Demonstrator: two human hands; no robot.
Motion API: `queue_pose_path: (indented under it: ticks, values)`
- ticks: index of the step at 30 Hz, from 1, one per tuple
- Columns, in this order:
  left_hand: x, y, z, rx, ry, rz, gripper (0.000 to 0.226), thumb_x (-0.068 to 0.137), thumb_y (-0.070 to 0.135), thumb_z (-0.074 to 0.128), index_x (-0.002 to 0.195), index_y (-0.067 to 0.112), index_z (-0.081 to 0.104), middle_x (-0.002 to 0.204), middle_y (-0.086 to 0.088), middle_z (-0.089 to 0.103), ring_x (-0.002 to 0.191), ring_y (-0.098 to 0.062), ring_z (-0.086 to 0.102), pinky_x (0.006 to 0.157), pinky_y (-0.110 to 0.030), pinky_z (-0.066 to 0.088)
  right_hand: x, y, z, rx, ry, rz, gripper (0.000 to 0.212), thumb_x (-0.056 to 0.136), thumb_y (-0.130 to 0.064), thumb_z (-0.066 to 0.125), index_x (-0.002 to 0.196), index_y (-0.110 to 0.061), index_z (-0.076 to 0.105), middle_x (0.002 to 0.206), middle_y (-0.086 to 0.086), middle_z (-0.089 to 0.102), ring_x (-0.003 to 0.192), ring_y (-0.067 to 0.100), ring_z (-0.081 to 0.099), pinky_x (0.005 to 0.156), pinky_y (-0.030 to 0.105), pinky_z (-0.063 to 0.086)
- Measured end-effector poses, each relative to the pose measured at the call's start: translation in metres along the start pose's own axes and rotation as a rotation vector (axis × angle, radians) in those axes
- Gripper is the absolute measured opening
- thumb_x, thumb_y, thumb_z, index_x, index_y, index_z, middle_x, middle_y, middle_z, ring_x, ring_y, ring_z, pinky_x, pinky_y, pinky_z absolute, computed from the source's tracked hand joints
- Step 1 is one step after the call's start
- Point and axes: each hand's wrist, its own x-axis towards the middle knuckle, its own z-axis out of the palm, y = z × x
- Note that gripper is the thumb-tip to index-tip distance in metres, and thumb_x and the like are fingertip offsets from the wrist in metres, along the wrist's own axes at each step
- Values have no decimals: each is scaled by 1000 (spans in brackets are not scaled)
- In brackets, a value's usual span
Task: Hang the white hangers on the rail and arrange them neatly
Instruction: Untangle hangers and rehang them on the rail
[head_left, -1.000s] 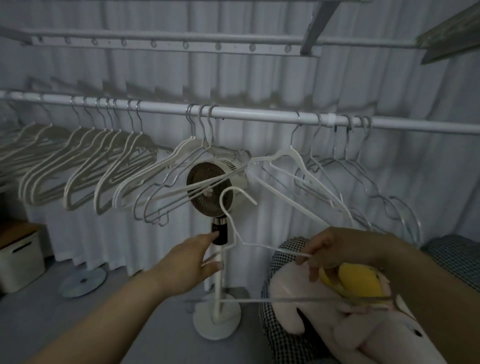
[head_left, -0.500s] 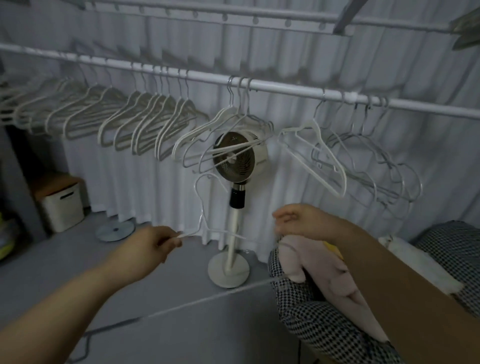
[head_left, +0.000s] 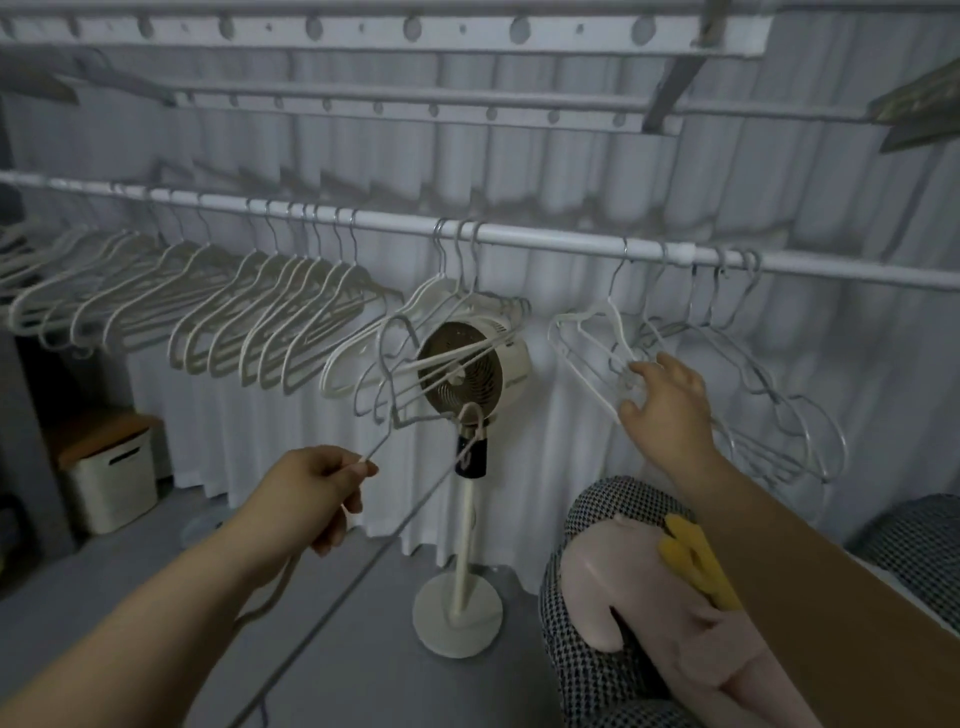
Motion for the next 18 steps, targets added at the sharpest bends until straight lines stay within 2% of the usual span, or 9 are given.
queue_pose_path:
  ticks: [2, 7, 8, 9, 11, 12, 15, 18]
  values:
    - [19, 13, 19, -37, -8, 19, 21, 95, 8, 42, 83, 8, 59, 60, -7, 48, 23, -4, 39, 28, -14, 31, 21, 9, -3, 35, -59, -4, 52, 91, -14, 49, 140, -6, 33, 149, 16, 28, 137, 29, 25, 111, 30, 20]
    - [70, 43, 67, -101, -17, 85, 21, 95, 8, 43, 80, 10, 59, 58, -6, 49, 23, -5, 40, 28, -14, 32, 64, 26, -4, 322, -244, 93, 58, 93, -12, 47, 144, -11, 20, 145, 13, 37, 122, 25, 47, 94, 24, 39]
    - [79, 48, 75, -110, -6, 101, 21, 95, 9, 43, 81, 10, 59, 58, -6, 49, 23, -5, 40, 28, -13, 32, 71, 30, 0, 357, -268, 93, 59, 93, -10, 46, 145, -12, 18, 143, 14, 39, 109, 24, 55, 87, 21, 44]
    - [87, 53, 83, -117, 5, 118, 20, 94, 9, 44, 81, 9, 59, 58, -6, 49, 24, -4, 40, 28, -13, 32, 77, 32, 3, 403, -292, 94, 59, 93, -9, 45, 145, -12, 17, 141, 16, 40, 90, 18, 62, 72, 13, 47]
    - [102, 61, 97, -132, 21, 149, 20, 94, 9, 44, 81, 7, 59, 58, -5, 50, 24, -5, 41, 29, -14, 33, 86, 35, 9, 457, -327, 109, 57, 94, -8, 42, 145, -15, 17, 140, 15, 40, 52, 3, 59, 43, 4, 41]
    - [109, 64, 102, -138, 30, 164, 21, 94, 9, 44, 79, 7, 59, 57, -5, 50, 24, -5, 41, 29, -14, 33, 89, 36, 11, 448, -323, 99, 55, 95, -8, 40, 145, -16, 18, 140, 14, 40, 46, 3, 56, 38, 4, 39]
    - [126, 73, 115, -126, 63, 212, 26, 93, 9, 46, 70, 8, 57, 49, -1, 52, 24, -4, 42, 29, -14, 34, 96, 37, 17, 390, -266, 23, 46, 95, -8, 39, 139, -13, 28, 134, 13, 46, 58, 11, 51, 46, 11, 41]
    - [143, 83, 119, -81, 69, 258, 28, 93, 12, 47, 66, 12, 57, 47, 1, 52, 25, -4, 41, 30, -13, 34, 100, 33, 24, 339, -272, -11, 33, 94, -8, 39, 127, -6, 40, 116, 16, 55, 57, 17, 53, 63, 29, 50]
